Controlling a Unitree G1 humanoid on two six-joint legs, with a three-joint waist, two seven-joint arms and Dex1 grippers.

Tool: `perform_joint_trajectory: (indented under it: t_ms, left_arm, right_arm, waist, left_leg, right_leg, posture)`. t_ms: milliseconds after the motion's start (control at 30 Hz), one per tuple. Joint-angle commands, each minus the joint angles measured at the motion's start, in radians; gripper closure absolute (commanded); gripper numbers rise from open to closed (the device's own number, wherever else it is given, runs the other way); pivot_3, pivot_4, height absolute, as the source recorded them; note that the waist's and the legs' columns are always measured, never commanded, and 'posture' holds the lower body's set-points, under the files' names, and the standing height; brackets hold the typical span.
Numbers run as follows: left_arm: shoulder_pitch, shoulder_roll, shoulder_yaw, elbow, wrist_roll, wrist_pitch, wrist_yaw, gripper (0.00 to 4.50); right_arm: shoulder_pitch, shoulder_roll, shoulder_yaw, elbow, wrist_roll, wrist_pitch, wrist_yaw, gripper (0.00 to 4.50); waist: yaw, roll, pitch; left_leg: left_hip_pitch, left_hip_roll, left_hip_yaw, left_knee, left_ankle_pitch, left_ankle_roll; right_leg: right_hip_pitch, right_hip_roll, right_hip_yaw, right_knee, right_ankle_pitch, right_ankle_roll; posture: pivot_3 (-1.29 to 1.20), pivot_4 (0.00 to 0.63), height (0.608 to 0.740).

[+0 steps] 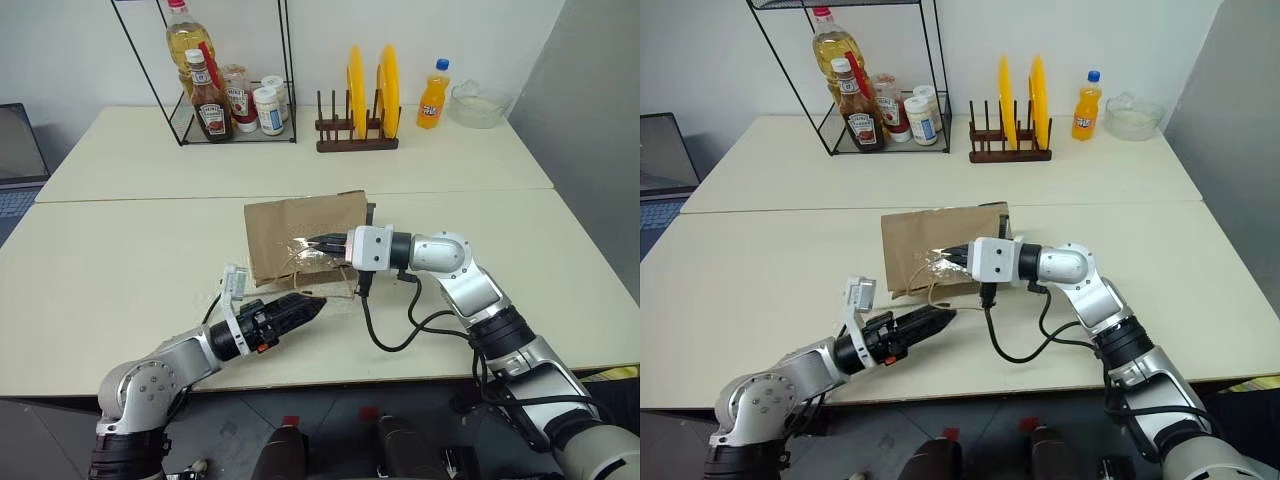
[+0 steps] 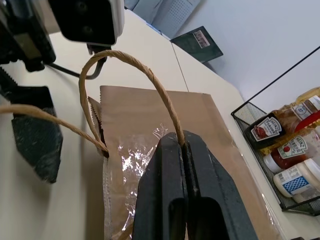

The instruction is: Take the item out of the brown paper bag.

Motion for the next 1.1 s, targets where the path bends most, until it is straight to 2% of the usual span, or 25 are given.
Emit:
perform_joint_trajectory:
  t_ms: [33,200,433,700,833,933,1033,1100]
  left_arm:
    - [-0.009,0.004,0.027,-0.014,-0.059,0.015,0.01,0.0]
    - [-0.008,0.001,0.018,0.004,-0.044,0.008,0.017,0.0]
    - [-0.038,-0.026,0.08,-0.006,-0.184,0.039,0.119,0.0]
    - [-0.022,-0.026,0.065,-0.061,-0.263,0.049,0.185,0.0]
    - [-0.013,-0.019,0.039,-0.06,-0.25,0.054,0.202,0.0]
    - [-0.011,-0.024,-0.012,-0.019,-0.169,0.043,0.228,0.0]
    - [-0.01,-0.032,-0.042,0.001,-0.101,0.015,0.24,0.54]
    - [-0.004,-0.037,-0.046,0.007,-0.085,0.008,0.236,1.2]
  right_arm:
    - [-0.007,0.003,-0.016,-0.013,0.006,-0.025,-0.002,4.47]
    - [-0.009,0.002,-0.016,-0.008,0.004,-0.033,-0.002,4.47]
    - [-0.006,-0.011,-0.019,0.006,0.001,-0.041,0.002,4.47]
    - [-0.009,-0.017,-0.017,0.031,-0.002,-0.057,0.001,4.47]
    - [-0.013,-0.015,-0.018,0.039,-0.002,-0.056,0.0,4.47]
    - [-0.021,-0.009,-0.019,0.03,0.003,-0.051,0.0,4.47]
    - [-0.027,-0.003,-0.019,0.022,0.007,-0.046,0.002,4.5]
    - [-0.03,-0.001,-0.02,0.019,0.008,-0.044,0.002,4.5]
  waist:
    - [0.0,0.0,0.0]
    - [0.0,0.0,0.0]
    - [0.0,0.0,0.0]
    - [0.0,0.0,0.0]
    - [0.0,0.0,0.0]
    - [0.0,0.0,0.0]
    - [0.0,0.0,0.0]
    - [-0.001,0.0,0.0]
  left_leg:
    - [0.0,0.0,0.0,0.0,0.0,0.0]
    - [0.0,0.0,0.0,0.0,0.0,0.0]
    - [0.0,0.0,0.0,0.0,0.0,-0.001]
    - [0.0,0.0,0.0,0.0,-0.001,-0.002]
    - [0.0,0.0,0.0,0.0,0.0,-0.004]
    - [0.0,-0.001,0.0,0.0,0.0,-0.006]
    - [0.0,-0.001,0.0,0.0,0.0,-0.006]
    - [0.0,-0.001,0.0,0.0,0.0,-0.006]
  right_leg:
    - [0.0,0.0,0.0,0.0,0.0,0.0]
    - [0.0,0.0,0.0,0.0,0.0,0.0]
    - [0.0,0.0,0.0,0.0,0.0,0.0]
    - [0.0,0.0,0.0,0.0,0.0,0.0]
    - [0.0,0.0,0.0,0.0,0.0,0.001]
    - [0.0,0.0,0.0,0.0,0.0,0.001]
    - [0.0,0.0,0.0,-0.001,0.0,0.001]
    - [0.0,0.001,0.0,-0.001,0.0,0.001]
  posture:
    - [0.0,0.15,0.74]
    - [0.0,0.15,0.74]
    - [0.0,0.15,0.74]
    - [0.0,0.15,0.74]
    - [0.0,0.15,0.74]
    - [0.0,0.15,0.74]
    - [0.0,0.15,0.74]
    - [0.0,0.15,0.74]
